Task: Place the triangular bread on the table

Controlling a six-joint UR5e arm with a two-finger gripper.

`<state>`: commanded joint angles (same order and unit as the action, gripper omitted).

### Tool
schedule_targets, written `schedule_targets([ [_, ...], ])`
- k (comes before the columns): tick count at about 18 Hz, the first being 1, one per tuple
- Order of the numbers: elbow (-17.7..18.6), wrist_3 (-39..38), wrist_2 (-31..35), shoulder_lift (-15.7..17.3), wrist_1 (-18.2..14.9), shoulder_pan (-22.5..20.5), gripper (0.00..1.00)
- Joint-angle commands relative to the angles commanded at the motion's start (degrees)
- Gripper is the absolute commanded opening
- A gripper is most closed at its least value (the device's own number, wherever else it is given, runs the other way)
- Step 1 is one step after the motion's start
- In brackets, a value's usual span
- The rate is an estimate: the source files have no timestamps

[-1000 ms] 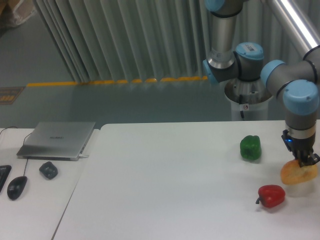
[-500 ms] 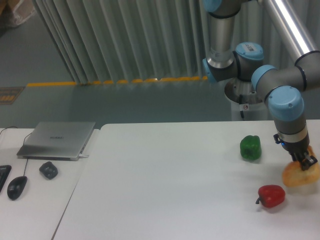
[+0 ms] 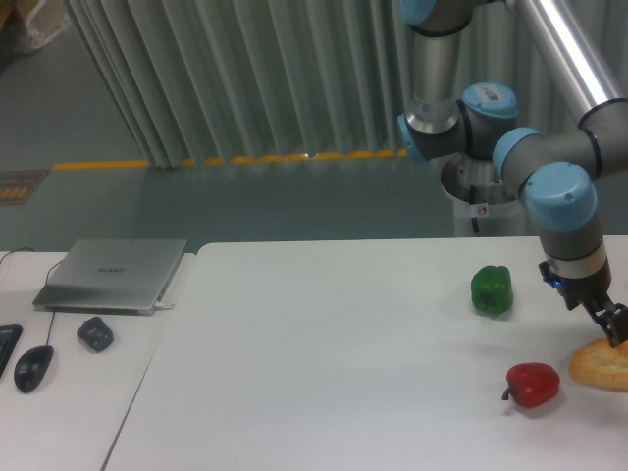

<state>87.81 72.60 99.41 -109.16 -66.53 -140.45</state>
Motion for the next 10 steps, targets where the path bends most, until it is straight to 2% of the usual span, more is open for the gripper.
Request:
schedule_targets([
  [1, -0.8, 0.3, -0.2, 0.0, 0.0, -0.1, 1.0],
  [10, -0.4, 0.4, -1.8, 0.3, -0.1, -0.4, 1.0],
])
